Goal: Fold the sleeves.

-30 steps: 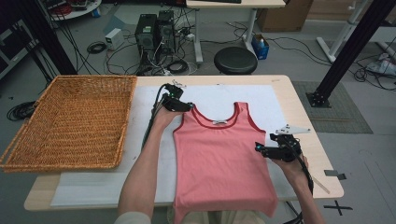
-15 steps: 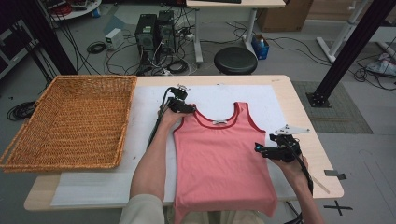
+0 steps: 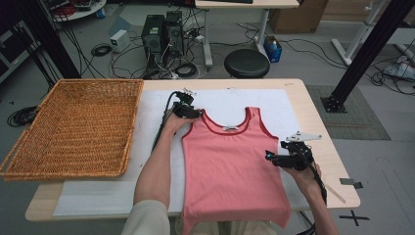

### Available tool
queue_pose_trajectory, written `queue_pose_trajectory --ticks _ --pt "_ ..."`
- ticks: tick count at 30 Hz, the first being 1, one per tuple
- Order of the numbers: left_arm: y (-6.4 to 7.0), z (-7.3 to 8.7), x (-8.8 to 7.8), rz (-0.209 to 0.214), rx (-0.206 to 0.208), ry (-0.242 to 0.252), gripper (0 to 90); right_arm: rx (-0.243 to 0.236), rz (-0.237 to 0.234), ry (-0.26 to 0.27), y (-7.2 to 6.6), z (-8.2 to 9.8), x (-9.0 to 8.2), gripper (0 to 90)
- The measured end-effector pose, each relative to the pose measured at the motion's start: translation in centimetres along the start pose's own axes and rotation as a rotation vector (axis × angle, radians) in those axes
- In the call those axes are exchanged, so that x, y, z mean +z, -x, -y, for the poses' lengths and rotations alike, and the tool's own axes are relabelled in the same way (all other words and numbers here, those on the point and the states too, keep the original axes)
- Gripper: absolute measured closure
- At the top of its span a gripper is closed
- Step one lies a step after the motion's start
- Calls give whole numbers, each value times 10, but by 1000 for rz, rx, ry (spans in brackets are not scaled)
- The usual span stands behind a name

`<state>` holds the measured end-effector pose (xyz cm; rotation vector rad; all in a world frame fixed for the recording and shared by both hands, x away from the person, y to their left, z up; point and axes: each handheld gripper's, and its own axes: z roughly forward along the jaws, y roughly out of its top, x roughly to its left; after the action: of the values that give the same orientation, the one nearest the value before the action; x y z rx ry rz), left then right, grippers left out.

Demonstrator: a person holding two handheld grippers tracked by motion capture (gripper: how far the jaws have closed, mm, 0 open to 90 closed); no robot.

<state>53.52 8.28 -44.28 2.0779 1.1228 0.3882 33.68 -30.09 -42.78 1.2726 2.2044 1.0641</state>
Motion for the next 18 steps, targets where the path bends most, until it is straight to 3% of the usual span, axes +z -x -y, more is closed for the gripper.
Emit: queue_pose_trajectory --ticks 6,12,18 --pt "-4 -4 -2 57 -30 42 532 9 7 -2 4 1 -2 253" --pt "2 -3 2 3 48 -21 574 11 11 -6 5 2 -3 255" --pt "8 -5 2 0 72 -36 688 6 6 0 2 1 -1 258"
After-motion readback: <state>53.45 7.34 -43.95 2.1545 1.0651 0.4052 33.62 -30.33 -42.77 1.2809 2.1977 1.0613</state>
